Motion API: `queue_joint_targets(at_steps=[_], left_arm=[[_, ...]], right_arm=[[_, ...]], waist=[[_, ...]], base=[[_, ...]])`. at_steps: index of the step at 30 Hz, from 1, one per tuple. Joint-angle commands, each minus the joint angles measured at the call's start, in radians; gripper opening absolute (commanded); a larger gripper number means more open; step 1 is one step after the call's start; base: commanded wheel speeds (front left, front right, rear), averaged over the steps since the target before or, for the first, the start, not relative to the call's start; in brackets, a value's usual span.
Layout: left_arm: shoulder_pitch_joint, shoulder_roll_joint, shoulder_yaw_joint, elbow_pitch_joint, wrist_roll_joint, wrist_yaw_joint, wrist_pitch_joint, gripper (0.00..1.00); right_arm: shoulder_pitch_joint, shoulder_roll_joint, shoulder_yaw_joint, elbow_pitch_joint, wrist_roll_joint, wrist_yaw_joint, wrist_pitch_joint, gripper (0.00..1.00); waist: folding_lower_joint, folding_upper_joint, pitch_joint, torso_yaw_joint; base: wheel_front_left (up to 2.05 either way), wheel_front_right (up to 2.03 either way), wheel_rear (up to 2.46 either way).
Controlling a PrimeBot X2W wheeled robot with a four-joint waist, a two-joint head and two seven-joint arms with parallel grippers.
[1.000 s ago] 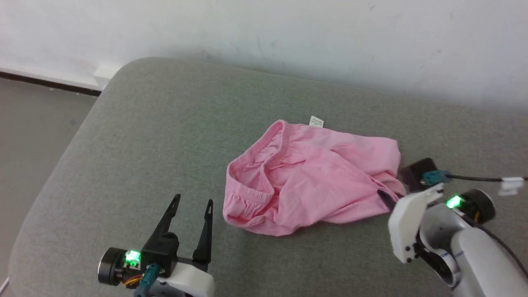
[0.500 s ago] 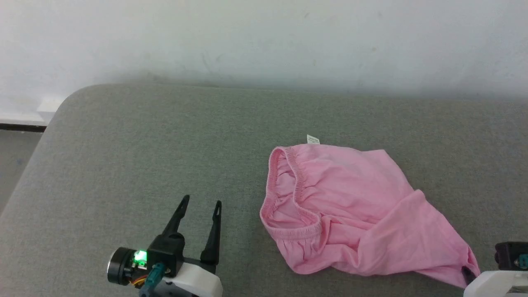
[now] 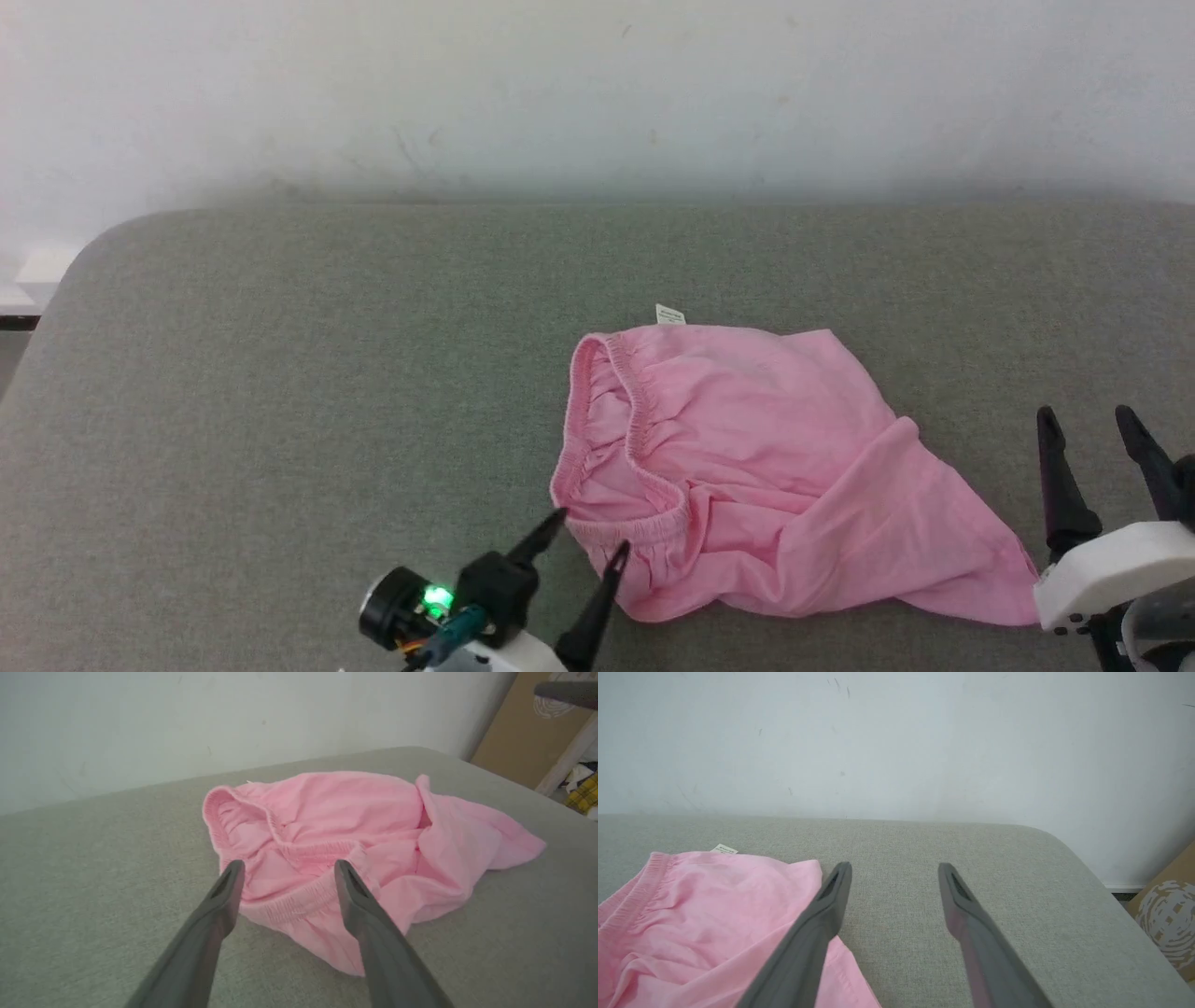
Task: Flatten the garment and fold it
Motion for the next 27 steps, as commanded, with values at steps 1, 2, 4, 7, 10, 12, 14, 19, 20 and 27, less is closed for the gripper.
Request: queue_joint_targets(at_steps=[1,2,4,7,10,12,14,19,20,27], left_arm=[[-0.027,0.012,-0.019,0.005,-0.007,-0.008,0.027,1.00],[-0.044,0.024,-0.048,0.010,-0.015,-0.014,0.069,1.00],[-0.081,0.049,-0.102,0.012,-0.033,-0.019,0.151,1.00],[-0.146,0.091,-0.182,0.005,-0.075,-0.020,0.248,1.00],[-0.212,0.147,-0.255,0.006,-0.112,-0.021,0.328,1.00],[-0.248,0.173,-0.295,0.006,-0.141,-0.021,0.360,1.00],[-0.281,0.192,-0.327,0.006,-0.164,-0.021,0.381,1.00],[-0.337,0.209,-0.398,0.013,-0.241,-0.021,0.419,1.00],[-0.343,0.210,-0.407,0.015,-0.261,-0.021,0.424,0.83],[-0.349,0.215,-0.375,0.030,-0.321,-0.002,0.358,0.00]], right_arm=[[0.000,0.008,0.003,-0.004,-0.007,-0.002,-0.017,1.00],[0.003,0.013,0.004,-0.001,-0.005,-0.002,-0.034,1.00],[0.012,0.021,0.003,0.013,-0.001,-0.002,-0.057,1.00],[0.021,0.027,0.013,0.038,0.003,-0.002,-0.079,1.00],[0.020,0.030,0.027,0.060,0.009,-0.002,-0.092,1.00],[0.016,0.031,0.034,0.073,0.012,-0.002,-0.099,1.00],[0.011,0.031,0.039,0.088,0.020,-0.002,-0.104,1.00],[-0.002,0.032,0.040,0.116,0.030,-0.002,-0.116,1.00],[-0.003,0.032,0.040,0.121,0.031,-0.002,-0.118,1.00],[0.007,0.032,0.039,0.142,0.023,-0.002,-0.123,1.00]], waist=[[0.0000,0.0000,0.009,-0.012],[0.0000,0.0000,0.013,-0.017],[0.0000,0.0000,0.023,-0.029],[0.0000,0.0000,0.037,-0.046],[0.0000,0.0000,0.053,-0.063],[0.0000,0.0000,0.061,-0.073],[0.0000,0.0000,0.070,-0.082],[0.0000,0.0000,0.083,-0.088],[0.0000,0.0000,0.084,-0.087],[0.0000,0.0000,0.054,-0.049]], base=[[0.00,0.00,0.00],[0.00,0.00,0.00],[0.00,0.00,0.00],[0.00,0.00,0.00],[0.00,0.00,0.00],[0.00,0.00,0.00],[0.00,0.00,0.00],[0.00,0.00,0.00],[0.00,0.00,0.00],[0.00,0.00,0.00]])
